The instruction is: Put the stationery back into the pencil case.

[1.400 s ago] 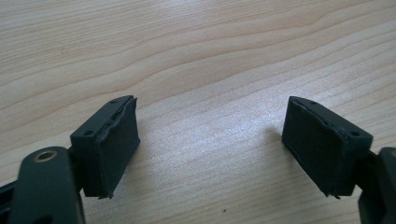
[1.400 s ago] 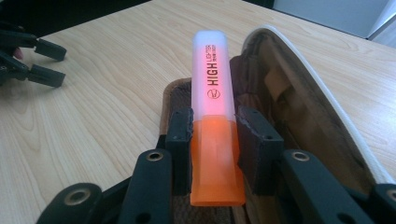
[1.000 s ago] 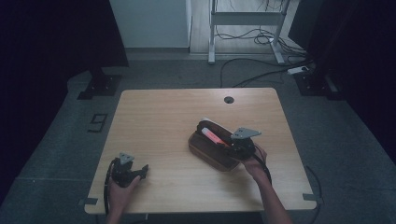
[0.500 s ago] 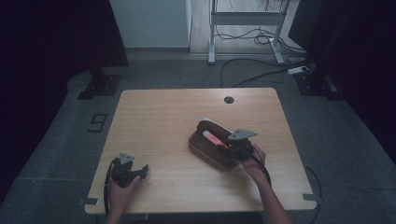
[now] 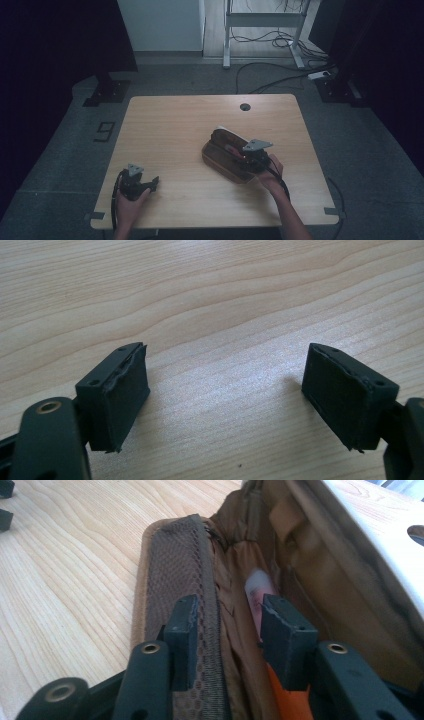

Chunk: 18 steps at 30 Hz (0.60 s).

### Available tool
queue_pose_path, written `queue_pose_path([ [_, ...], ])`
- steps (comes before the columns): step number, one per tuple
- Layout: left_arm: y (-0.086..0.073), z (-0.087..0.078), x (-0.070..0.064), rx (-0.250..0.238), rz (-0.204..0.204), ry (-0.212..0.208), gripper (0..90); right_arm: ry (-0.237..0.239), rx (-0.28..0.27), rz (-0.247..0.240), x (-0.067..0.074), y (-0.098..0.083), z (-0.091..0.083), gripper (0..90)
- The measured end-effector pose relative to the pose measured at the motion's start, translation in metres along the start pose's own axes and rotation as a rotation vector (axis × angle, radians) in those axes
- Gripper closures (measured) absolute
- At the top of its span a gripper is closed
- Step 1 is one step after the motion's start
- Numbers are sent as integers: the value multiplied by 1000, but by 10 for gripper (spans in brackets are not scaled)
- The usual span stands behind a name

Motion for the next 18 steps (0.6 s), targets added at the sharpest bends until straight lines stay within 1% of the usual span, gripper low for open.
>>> queue_pose_path([
  [4,0,0,0,-1,-1,1,186,6,-14,-4,3,2,0,513],
  [9,0,0,0,0,0,0,186,19,-56,11,7,4,-2,430],
  [10,0,0,0,1,0,0,186,27,-71,20,7,5,-3,416],
  [14,0,0,0,0,0,0,186,63,-113,48,8,6,-7,388],
  [18,0,0,0,0,1,-1,186,72,-152,64,9,7,-12,377],
])
Point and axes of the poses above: each handheld gripper's, and its own axes: z roughly forward along the jaws, y roughly out of its top, x roughly to its left, the point moved 2 cm from there along z, roughly forward along the jaws, and after that the axes turned 14 degrees about y, right-handed, at the moved point
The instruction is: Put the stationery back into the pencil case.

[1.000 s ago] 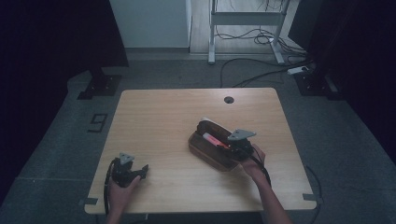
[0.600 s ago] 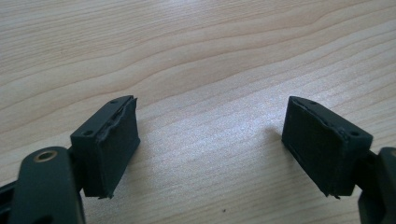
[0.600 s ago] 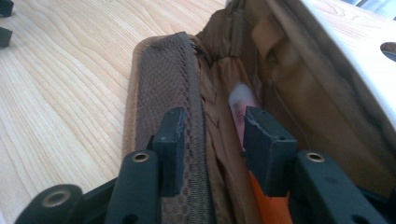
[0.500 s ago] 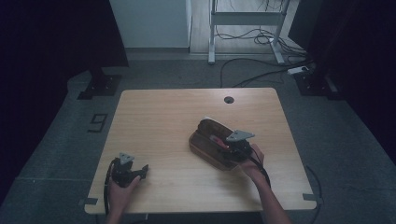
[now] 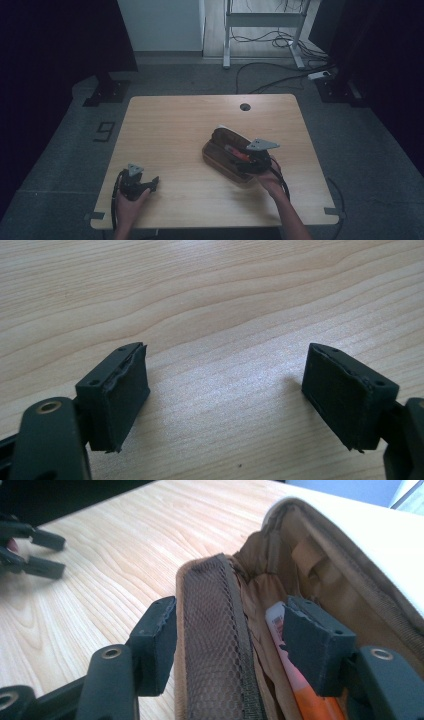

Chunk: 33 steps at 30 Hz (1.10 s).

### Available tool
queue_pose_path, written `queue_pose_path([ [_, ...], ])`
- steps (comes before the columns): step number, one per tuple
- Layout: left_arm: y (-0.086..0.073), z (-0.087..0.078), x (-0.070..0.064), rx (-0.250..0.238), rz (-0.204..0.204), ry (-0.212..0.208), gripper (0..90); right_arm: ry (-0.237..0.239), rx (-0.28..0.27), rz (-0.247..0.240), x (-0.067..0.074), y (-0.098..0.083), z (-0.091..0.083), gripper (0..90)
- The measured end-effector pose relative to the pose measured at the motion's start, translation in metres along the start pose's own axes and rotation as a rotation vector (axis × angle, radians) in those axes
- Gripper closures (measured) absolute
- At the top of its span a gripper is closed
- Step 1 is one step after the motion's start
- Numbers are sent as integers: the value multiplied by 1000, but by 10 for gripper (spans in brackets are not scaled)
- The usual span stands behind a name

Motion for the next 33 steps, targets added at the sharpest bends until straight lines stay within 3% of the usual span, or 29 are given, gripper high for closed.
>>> queue_pose_path([
  [3,0,0,0,0,0,0,186,-22,-44,-2,4,0,-6,372],
  [7,0,0,0,-1,0,0,186,-24,-62,1,6,-1,-13,350],
  [13,0,0,0,0,0,0,186,-23,-93,-3,10,-7,-34,349],
  [19,0,0,0,0,1,0,186,-52,-145,8,9,-16,-59,353],
  [27,0,0,0,0,0,0,186,-102,-140,38,1,-37,-81,353],
  [33,0,0,0,0,1,-1,186,-160,-110,80,-13,-63,-94,352],
])
Point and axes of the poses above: each handheld gripper's, and its own axes: z roughly forward along the jaws, y roughly out of its top, x roughly to its left, the point moved 2 cm from there along z, roughly forward along the jaws, and after that the axes turned 14 degrees about y, right-handed, at the moved point
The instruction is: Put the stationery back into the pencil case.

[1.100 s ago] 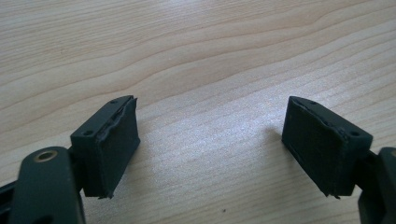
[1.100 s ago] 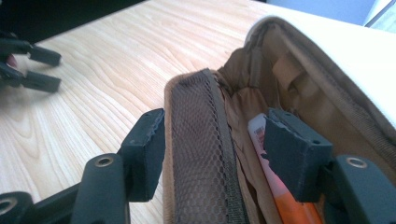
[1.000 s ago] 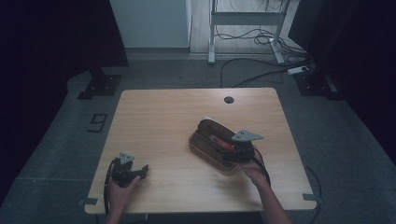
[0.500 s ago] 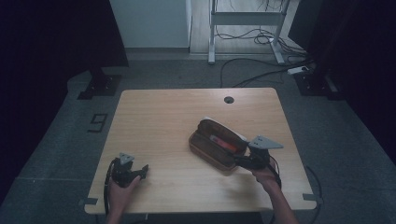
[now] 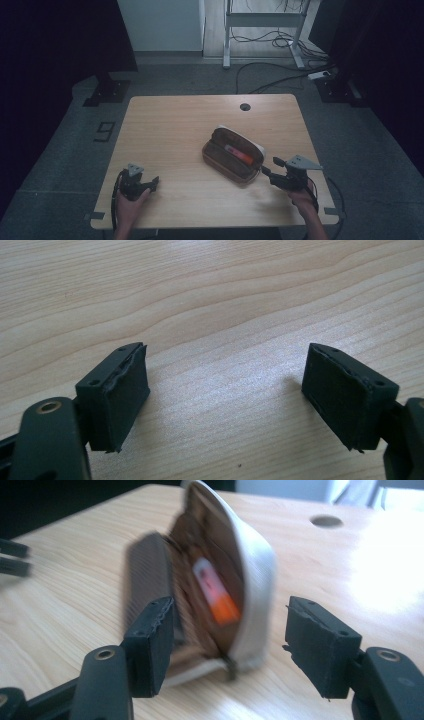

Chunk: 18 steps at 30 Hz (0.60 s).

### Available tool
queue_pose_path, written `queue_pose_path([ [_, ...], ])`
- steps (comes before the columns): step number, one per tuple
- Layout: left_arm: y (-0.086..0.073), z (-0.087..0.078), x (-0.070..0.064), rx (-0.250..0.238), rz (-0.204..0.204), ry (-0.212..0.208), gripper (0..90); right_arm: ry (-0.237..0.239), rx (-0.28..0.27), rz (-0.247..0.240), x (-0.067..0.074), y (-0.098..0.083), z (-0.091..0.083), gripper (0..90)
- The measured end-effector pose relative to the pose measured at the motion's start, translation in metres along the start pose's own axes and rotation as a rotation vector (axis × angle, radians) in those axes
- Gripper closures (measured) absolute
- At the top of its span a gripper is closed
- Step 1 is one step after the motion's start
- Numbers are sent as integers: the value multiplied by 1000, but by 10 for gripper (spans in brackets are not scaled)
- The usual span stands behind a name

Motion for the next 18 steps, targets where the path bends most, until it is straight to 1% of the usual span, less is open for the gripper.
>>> queue_pose_path([
  [3,0,0,0,0,0,0,186,-31,30,24,-11,-13,-2,348],
  [5,0,0,0,0,-1,0,186,-54,51,42,-19,-21,-1,346],
  [7,0,0,0,0,-1,0,186,-61,67,65,-25,-26,2,345],
  [10,0,0,0,0,0,0,185,-71,78,71,-29,-30,5,342],
  [15,0,0,0,0,0,0,186,-76,88,65,-28,-32,8,332],
  [18,0,0,0,0,-1,0,186,-77,112,69,-29,-34,10,332],
])
Point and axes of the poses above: each handheld gripper's, and its own axes: z roughly forward along the jaws, y roughly out of its top, x roughly to its left, the point moved 2 cm from there along z, roughly forward along the jaws, and after that the axes turned 14 degrees about y, right-handed, at the moved point
